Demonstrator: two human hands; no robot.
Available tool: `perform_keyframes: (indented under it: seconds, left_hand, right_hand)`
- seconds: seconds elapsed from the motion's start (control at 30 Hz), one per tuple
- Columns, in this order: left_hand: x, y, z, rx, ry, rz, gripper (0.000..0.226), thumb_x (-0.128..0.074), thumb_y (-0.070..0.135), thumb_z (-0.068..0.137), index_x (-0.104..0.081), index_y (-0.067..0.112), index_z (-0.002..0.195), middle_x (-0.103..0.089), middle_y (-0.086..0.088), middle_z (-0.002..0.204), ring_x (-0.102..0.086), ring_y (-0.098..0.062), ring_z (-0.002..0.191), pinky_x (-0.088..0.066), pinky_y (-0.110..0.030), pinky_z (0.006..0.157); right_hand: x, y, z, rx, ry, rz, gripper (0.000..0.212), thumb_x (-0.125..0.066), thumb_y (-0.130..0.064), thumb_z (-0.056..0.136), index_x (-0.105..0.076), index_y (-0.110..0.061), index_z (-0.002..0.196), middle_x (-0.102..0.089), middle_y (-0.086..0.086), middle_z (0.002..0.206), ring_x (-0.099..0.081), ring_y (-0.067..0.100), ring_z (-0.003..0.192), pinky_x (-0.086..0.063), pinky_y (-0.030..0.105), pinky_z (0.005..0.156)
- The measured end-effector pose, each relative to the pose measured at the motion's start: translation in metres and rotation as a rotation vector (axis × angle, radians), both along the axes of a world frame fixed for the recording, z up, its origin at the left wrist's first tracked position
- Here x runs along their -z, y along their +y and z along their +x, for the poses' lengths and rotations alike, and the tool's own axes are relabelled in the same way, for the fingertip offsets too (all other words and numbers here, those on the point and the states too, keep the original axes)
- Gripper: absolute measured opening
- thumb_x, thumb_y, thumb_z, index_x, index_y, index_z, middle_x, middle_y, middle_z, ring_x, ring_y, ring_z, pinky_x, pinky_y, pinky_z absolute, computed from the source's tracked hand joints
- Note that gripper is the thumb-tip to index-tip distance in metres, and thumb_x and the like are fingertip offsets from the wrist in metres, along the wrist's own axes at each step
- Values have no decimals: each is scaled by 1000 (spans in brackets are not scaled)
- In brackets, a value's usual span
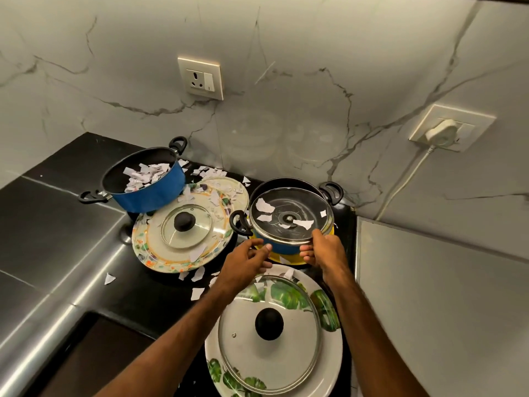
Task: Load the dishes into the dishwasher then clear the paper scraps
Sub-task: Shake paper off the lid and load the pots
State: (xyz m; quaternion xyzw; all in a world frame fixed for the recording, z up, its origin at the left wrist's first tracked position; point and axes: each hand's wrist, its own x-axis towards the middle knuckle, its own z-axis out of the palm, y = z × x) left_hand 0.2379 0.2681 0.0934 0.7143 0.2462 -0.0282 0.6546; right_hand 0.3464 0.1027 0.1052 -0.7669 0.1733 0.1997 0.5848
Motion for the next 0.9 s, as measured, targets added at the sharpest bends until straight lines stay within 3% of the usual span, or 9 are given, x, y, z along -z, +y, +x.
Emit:
perform_keyframes:
  seconds: [0.07, 0.17, 0.33, 0.4, 0.5, 0.6, 0.73, 0.77, 0.9]
  left_hand:
    - [-2, -1, 6, -86, -10, -177, 54, -67, 48, 94, -55, 15, 135, -74, -7, 111, -76, -20, 94, -62, -41, 88]
    - [-11, -2, 14, -157, -44, -410, 48, -66, 48, 94, -59, 15, 128, -72, -10, 118, -74, -27, 101, -59, -45, 93]
    - [-21, 4, 8, -305, -155, -566, 31, -57, 21, 103, -54, 4, 129, -73, -15, 118, -73, -35, 103, -60, -49, 89]
    - [-18, 13, -3, -335, -165, -539, 30, -55, 18, 104, -55, 3, 130, -71, -17, 121, -73, -37, 104, -60, -52, 89]
    - [-21, 27, -22, -307, -194, -397, 27, -55, 19, 103, -59, 8, 128, -72, -14, 121, -73, -36, 103, -59, -58, 87]
    - [-31, 37, -37, -218, -264, -227, 28, -53, 25, 103, -61, 10, 125, -74, -9, 119, -75, -32, 99, -63, -47, 81]
    - [-36, 42, -56, -144, -283, -180, 38, -53, 31, 102, -57, 12, 135, -73, -11, 119, -76, -32, 97, -63, -39, 77]
    - [-37, 41, -60, -130, -284, -178, 38, -53, 30, 102, -56, 16, 137, -74, -10, 119, -75, -31, 98, -63, -39, 77]
    - [-39, 47, -73, -153, -278, -156, 39, -53, 37, 101, -57, 26, 138, -73, -5, 120, -74, -24, 105, -63, -44, 82]
  right_hand:
    - [-3, -5, -10, -33, -34, 1, 40, -48, -27, 106, -72, -1, 88, -76, 13, 70, -65, 17, 51, -55, 26, 51]
    - [-8, -11, -29, -69, -59, 40, 44, -48, -28, 107, -72, 2, 87, -76, 13, 70, -66, 17, 52, -54, 25, 50]
    - [-22, -14, -56, -192, -82, 229, 44, -48, -31, 110, -69, 6, 98, -74, 14, 72, -67, 20, 55, -56, 24, 51]
    - [-19, -14, -64, -263, -107, 175, 52, -49, -50, 105, -68, -2, 108, -78, 13, 86, -74, 22, 70, -61, 29, 62]
    - [-17, -9, -73, -212, -423, -256, 63, -48, -70, 96, -58, -22, 136, -65, 1, 129, -67, 18, 112, -61, 39, 90]
    - [-33, 8, -72, -179, -792, -211, 47, -56, -50, 103, -53, -27, 144, -54, -8, 142, -57, 10, 127, -55, 33, 99]
    - [-58, 60, -71, -586, -824, -99, 45, -54, -41, 107, -48, -29, 150, -49, -7, 151, -46, -4, 131, -38, 8, 104]
    - [-59, 72, -72, -657, -820, -109, 47, -52, -39, 108, -45, -28, 153, -44, -6, 156, -43, -3, 134, -36, 8, 106]
    - [-40, 98, -93, -852, -830, -163, 48, -48, -32, 109, -42, -26, 157, -34, -7, 165, -31, 9, 151, -33, 29, 122]
